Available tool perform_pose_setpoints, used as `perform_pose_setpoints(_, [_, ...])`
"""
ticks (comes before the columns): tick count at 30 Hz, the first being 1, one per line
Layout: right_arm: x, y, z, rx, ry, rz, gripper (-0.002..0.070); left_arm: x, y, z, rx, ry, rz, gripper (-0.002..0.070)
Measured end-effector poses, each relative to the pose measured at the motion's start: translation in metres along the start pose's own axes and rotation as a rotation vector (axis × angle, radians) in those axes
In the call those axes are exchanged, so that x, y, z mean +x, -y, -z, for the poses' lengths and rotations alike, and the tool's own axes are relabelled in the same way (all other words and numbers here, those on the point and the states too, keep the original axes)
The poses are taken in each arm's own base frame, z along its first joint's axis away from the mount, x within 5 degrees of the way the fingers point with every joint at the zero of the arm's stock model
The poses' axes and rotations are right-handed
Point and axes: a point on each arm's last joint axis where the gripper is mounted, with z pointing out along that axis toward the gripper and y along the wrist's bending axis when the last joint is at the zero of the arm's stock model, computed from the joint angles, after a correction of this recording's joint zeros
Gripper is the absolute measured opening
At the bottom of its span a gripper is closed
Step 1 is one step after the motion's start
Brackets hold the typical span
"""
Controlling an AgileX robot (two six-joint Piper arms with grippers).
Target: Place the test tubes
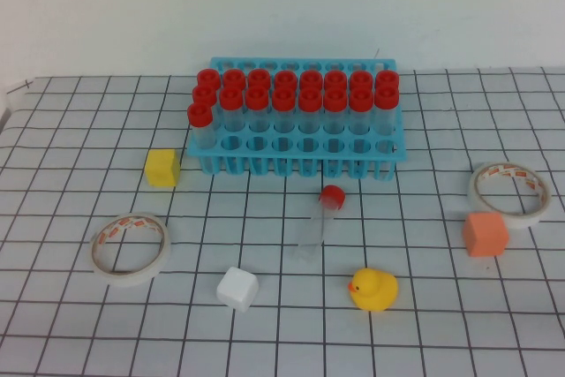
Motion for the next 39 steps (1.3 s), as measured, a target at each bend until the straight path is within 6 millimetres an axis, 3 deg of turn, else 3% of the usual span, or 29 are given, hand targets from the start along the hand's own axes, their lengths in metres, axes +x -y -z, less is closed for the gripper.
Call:
perform_pose_setpoints(7, [-0.043, 0.004, -0.008, 0.026, -0.297, -0.003, -0.0001, -0.031, 0.008, -0.021, 0.018, -0.291, 0.012, -0.0001])
perform_pose_setpoints(14, [-0.052, 0.0, -0.044, -0.025, -0.697, -0.051, -0.0001, -0.05, 0.014, -0.056, 0.02, -0.507, 0.002, -0.0001])
perform_pose_setpoints(15, [-0.05, -0.005, -0.059, -0.079, -0.771, -0.077, -0.0001, -0.048, 0.014, -0.064, 0.017, -0.533, 0.002, -0.0001])
perform_pose_setpoints(22, [-0.024, -0.029, -0.097, -0.314, -0.904, -0.223, -0.0001, -0.032, 0.013, -0.074, 0.009, -0.64, -0.002, -0.0001])
perform_pose_setpoints(30, [0.017, -0.049, -0.131, -0.563, -1.072, -0.331, -0.0001, -0.015, 0.013, -0.06, 0.022, -0.884, -0.033, -0.0002])
perform_pose_setpoints(35, [0.038, -0.06, -0.167, -0.64, -1.183, -0.327, -0.0001, -0.002, 0.013, -0.05, 0.06, -1.08, -0.098, -0.0002])
perform_pose_setpoints(39, [0.048, -0.087, -0.199, -0.723, -1.238, -0.273, -0.0001, 0.002, 0.012, -0.051, 0.064, -1.111, -0.105, -0.0002])
